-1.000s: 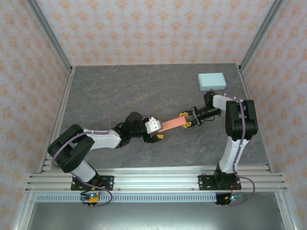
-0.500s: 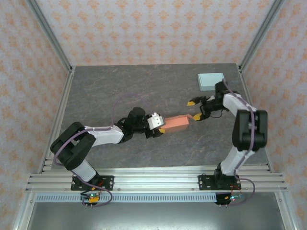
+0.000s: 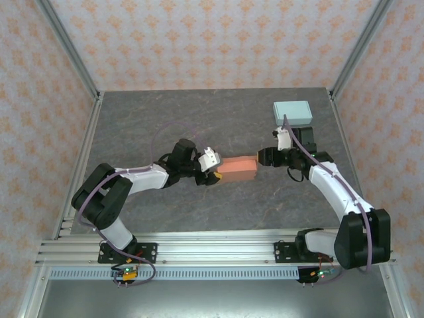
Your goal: Fold the paper box
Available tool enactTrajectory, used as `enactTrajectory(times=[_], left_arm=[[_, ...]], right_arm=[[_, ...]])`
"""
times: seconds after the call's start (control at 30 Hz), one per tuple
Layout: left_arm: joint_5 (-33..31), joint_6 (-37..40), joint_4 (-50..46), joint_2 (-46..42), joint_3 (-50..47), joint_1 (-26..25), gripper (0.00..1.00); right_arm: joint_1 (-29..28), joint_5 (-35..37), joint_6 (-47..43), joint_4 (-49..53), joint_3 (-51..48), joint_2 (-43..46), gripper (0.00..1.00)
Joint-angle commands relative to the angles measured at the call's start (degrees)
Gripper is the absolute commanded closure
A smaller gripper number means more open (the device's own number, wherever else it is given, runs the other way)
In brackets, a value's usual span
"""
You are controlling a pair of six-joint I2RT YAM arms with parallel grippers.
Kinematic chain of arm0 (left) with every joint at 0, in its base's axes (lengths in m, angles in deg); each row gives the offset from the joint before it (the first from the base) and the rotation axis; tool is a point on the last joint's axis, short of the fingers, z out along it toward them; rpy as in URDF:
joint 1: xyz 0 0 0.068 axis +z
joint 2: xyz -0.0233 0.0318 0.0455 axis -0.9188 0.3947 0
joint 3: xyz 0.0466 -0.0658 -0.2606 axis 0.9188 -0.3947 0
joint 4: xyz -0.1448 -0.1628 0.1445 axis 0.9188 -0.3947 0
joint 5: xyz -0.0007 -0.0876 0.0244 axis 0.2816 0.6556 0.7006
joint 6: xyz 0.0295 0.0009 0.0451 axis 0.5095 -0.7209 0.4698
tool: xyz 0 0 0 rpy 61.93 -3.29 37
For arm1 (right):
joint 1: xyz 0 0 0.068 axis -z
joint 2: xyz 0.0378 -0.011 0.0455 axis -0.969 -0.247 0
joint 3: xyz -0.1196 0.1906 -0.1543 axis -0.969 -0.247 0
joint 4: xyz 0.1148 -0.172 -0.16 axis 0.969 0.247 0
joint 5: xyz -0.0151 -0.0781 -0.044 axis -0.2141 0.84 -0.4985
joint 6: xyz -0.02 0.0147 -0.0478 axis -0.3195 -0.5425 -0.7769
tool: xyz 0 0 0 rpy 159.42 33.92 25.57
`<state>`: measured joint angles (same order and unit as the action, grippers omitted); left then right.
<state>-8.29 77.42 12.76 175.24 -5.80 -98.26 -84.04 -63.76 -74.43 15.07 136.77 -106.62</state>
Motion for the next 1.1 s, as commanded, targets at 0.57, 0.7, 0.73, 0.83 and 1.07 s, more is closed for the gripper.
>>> enactTrajectory(times=[0.57,0.7,0.73,0.83,1.07], left_arm=[[1.99,1.87,-4.08,1.37,3.78,0.67,0.47],[2.84,2.49,-5.55,1.77,4.73,0.97,0.47],[2.88,2.58,-5.79,1.91,4.89,0.99,0.47],[3.04,2.59,-6.40,1.98,5.40,0.92,0.47],[-0.49,1.81,-6.62,2.27,6.45,1.27,0.47]], right_arm=[[-1.42,-2.69,-19.03,6.18,1.86,0.66,0.48],[-1.42,-4.89,-20.15,5.35,2.27,-0.89,0.49],[-1.42,-5.02,-19.89,4.85,2.44,-1.37,0.51],[-1.49,-4.69,-18.90,3.48,2.87,-2.82,0.60],[-3.43,0.04,-14.02,1.81,3.41,-3.35,0.86]])
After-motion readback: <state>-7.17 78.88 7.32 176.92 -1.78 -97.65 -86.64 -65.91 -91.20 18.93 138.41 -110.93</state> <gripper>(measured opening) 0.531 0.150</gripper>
